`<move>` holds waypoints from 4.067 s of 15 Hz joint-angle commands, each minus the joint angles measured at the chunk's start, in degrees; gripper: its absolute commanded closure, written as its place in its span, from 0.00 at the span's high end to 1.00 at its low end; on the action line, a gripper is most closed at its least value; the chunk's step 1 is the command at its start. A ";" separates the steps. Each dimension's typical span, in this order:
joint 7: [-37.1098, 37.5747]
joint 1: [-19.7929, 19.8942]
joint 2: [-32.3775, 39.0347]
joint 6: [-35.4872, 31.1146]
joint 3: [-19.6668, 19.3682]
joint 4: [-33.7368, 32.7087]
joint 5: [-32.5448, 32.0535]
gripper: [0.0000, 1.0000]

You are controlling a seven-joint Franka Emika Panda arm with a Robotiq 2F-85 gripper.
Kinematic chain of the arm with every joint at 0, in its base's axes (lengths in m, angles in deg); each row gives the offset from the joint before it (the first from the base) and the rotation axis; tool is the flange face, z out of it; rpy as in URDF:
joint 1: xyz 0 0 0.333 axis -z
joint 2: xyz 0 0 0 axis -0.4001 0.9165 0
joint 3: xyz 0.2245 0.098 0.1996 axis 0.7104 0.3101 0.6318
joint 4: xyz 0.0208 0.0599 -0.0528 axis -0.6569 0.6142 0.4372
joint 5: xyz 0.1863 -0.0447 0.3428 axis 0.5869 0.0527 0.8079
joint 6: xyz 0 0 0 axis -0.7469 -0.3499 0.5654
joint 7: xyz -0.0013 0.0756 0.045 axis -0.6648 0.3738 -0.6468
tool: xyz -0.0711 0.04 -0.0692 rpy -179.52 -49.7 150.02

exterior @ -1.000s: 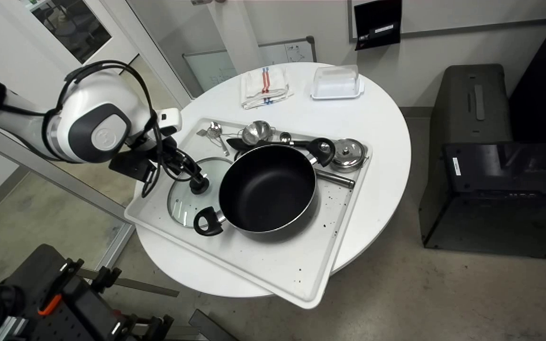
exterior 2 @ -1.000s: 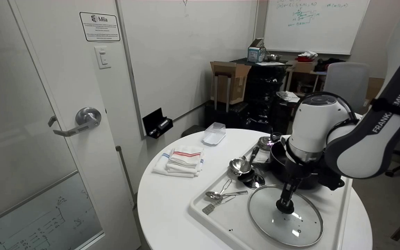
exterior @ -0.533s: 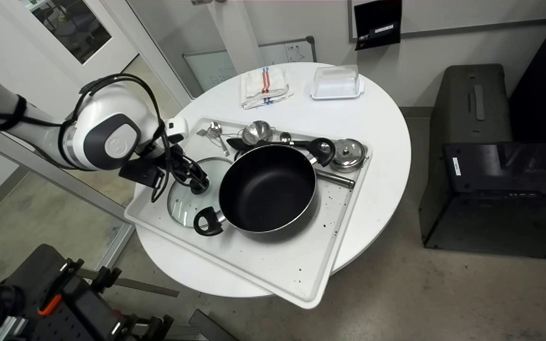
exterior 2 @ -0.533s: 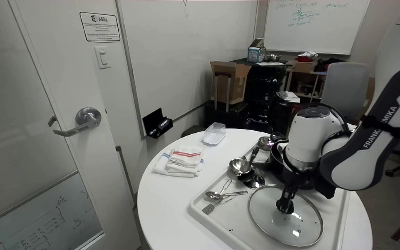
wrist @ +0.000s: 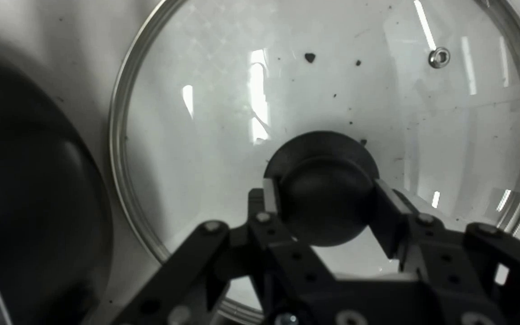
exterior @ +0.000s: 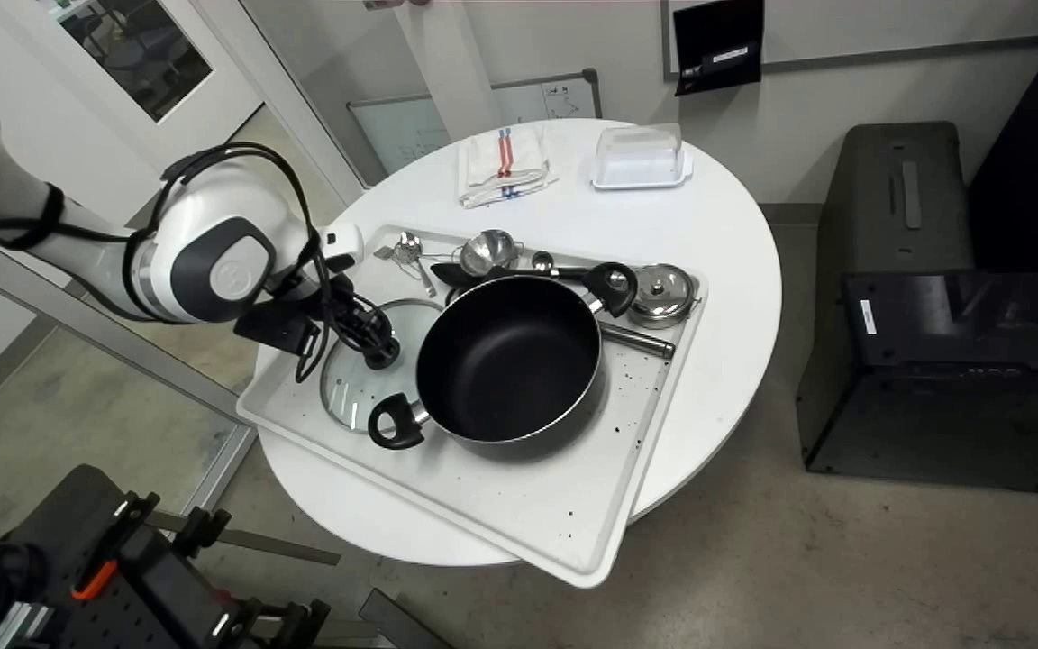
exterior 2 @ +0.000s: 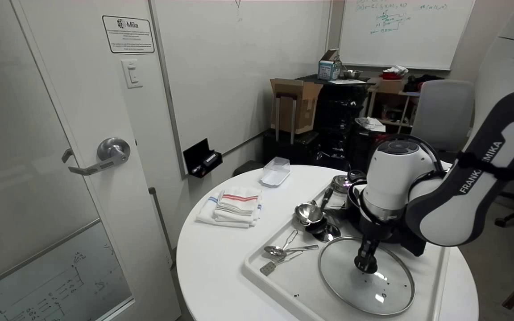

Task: Put the glass lid on the black pot

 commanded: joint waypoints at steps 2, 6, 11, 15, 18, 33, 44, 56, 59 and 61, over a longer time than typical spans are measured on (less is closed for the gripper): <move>0.20 0.05 0.09 -0.63 0.30 -0.41 0.39 0.25; -0.98 1.45 -3.65 0.12 2.22 2.72 0.56 0.25; -2.06 3.16 -8.00 0.55 5.24 6.34 0.63 0.25; -1.92 3.28 -12.61 1.07 5.92 9.59 0.55 0.25; -2.36 4.00 -16.56 1.54 6.53 12.00 0.59 0.25; 5.25 4.61 -25.28 3.84 -1.59 11.68 0.57 0.25; 12.47 10.23 -18.92 12.45 -4.58 1.37 3.52 0.25; 17.76 12.69 -11.66 16.83 -6.52 -6.60 7.08 0.25; 18.42 13.26 -11.25 17.87 -6.78 -7.29 8.03 0.25; 19.02 13.65 -11.10 18.56 -7.03 -7.56 8.47 0.25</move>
